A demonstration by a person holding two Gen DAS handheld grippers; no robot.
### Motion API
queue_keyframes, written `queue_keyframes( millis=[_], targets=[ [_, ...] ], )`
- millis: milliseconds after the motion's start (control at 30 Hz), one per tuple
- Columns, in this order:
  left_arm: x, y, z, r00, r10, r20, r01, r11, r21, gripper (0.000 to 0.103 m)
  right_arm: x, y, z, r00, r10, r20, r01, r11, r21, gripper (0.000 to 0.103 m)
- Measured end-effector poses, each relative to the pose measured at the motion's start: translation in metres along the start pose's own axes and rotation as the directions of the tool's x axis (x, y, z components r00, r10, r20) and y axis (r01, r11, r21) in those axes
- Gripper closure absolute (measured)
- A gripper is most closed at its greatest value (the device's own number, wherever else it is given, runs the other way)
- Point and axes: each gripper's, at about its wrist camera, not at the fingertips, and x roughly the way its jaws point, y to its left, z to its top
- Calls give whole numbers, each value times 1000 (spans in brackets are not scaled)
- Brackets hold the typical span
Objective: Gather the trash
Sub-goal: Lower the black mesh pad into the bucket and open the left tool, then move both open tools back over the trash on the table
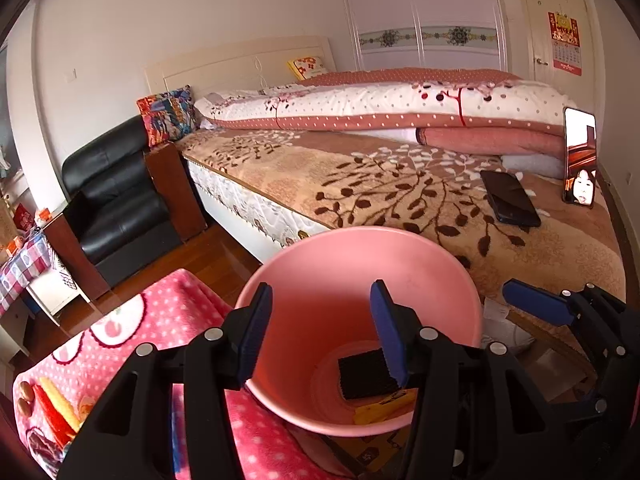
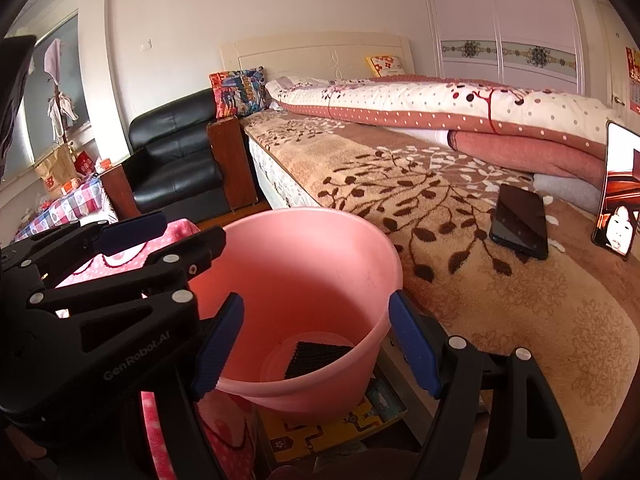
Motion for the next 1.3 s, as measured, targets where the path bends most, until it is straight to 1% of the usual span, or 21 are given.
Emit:
queue_keyframes(
  millis=[100, 133, 233, 300, 467, 700, 833, 933, 1000, 1100, 1133, 1200, 1233, 1300],
  targets=[
    [-11, 6, 0, 1000, -1, 18, 1, 1000, -17, 51, -11, 7, 2, 999, -11, 34, 12, 1000, -18, 28],
    [-16, 8, 0, 1000, -2, 26, 3, 1000, -25, 51, -15, 10, 2, 999, -14, 47, 15, 1000, -25, 26],
    [-30, 17, -1, 999, -2, 52, 6, 998, -59, 51, -31, 21, 0, 993, -40, 108, 46, 997, -59, 23],
    [-42, 26, -3, 997, -9, 72, 15, 996, -89, 51, -41, 29, -1, 989, -36, 146, 47, 996, -79, 22],
    [-74, 46, -12, 994, -8, 114, 22, 991, -131, 51, -58, 47, 0, 988, 28, 151, -11, 993, -115, 22],
    [-115, 80, -34, 990, 49, 135, -22, 981, -195, 52, -73, 79, 0, 979, 147, 140, -127, 982, -139, 22],
    [-141, 101, -51, 985, 112, 134, -77, 967, -241, 52, -81, 102, -5, 970, 207, 125, -185, 969, -166, 22],
    [-162, 120, -68, 976, 176, 125, -137, 953, -270, 52, -82, 121, -11, 966, 241, 90, -221, 957, -187, 22],
    [-173, 130, -78, 968, 224, 117, -184, 942, -282, 52, -80, 135, -14, 965, 258, 54, -243, 949, -199, 22],
    [-193, 151, -98, 949, 300, 92, -259, 915, -309, 52, -77, 153, -21, 957, 290, 13, -280, 935, -219, 22],
    [-200, 159, -107, 944, 323, 73, -284, 903, -323, 52, -77, 158, -23, 953, 302, 3, -294, 929, -225, 22],
    [-209, 172, -121, 938, 344, 43, -310, 886, -345, 52, -75, 169, -27, 941, 337, -23, -332, 911, -244, 22],
    [-215, 178, -131, 933, 359, 23, -328, 874, -358, 52, -75, 175, -29, 938, 345, -32, -342, 905, -253, 22],
    [-222, 187, -145, 928, 373, -8, -349, 860, -373, 52, -73, 185, -35, 930, 363, -51, -362, 891, -275, 24]
  ],
)
